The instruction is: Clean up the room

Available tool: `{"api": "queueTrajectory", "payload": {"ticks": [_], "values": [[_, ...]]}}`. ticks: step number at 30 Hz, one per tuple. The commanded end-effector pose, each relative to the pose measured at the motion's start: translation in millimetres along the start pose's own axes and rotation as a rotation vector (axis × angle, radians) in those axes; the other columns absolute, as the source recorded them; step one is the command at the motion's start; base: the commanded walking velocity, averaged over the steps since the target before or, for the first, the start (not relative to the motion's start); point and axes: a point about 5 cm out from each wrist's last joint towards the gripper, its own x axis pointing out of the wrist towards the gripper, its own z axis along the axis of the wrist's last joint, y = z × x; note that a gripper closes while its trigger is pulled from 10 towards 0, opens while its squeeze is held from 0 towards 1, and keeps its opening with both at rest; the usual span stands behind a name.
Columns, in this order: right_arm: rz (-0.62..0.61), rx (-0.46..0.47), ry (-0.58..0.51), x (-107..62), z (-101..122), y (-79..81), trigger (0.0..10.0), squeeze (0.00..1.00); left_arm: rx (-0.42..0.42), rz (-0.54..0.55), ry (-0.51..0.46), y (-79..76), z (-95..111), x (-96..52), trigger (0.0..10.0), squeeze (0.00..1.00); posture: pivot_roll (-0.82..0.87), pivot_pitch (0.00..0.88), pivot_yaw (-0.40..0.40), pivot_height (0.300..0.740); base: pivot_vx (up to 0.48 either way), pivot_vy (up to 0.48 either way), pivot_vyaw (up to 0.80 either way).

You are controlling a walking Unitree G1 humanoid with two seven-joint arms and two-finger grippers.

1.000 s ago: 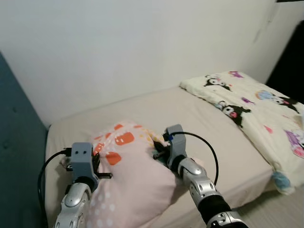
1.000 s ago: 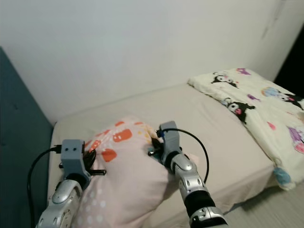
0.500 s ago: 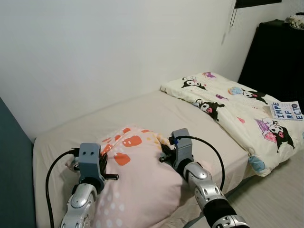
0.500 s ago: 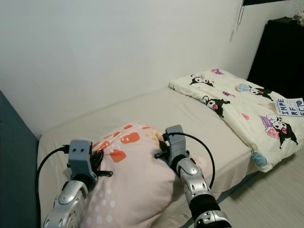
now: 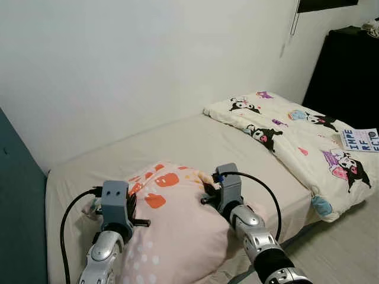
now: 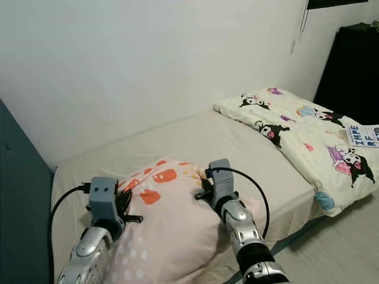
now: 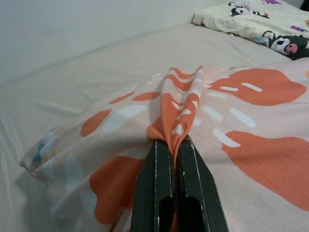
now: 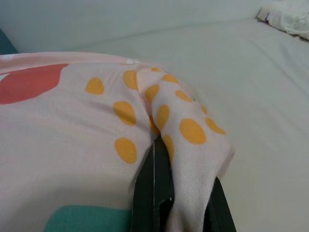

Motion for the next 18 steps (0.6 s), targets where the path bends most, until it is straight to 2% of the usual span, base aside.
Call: {"api": "queueTrajectory", "payload": {"ticks": [1, 6, 18], "values": [[-0.046, 0.001, -0.057, 0.4, 10.0, -8.5, 10.0, 0.0, 0.008, 0.02, -0.05, 2.9, 7.3, 1.6, 10.0, 0.0, -0.09, 0.0, 0.004, 0.74, 0.0, 0.0, 0.0], [-0.05, 0.023, -0.056, 0.0, 8.8, -9.8, 10.0, 0.0, 0.003, 0.023, -0.052, 2.5, 6.5, 1.7, 10.0, 0.0, -0.09, 0.0, 0.003, 0.74, 0.0, 0.0, 0.0], [-0.04, -0.005, -0.058, -0.2, 8.3, -9.5, 10.0, 0.0, 0.01, 0.026, -0.054, 2.7, 6.6, -0.3, 10.0, 0.0, -0.08, 0.0, 0.003, 0.74, 0.0, 0.0, 0.0]]}}
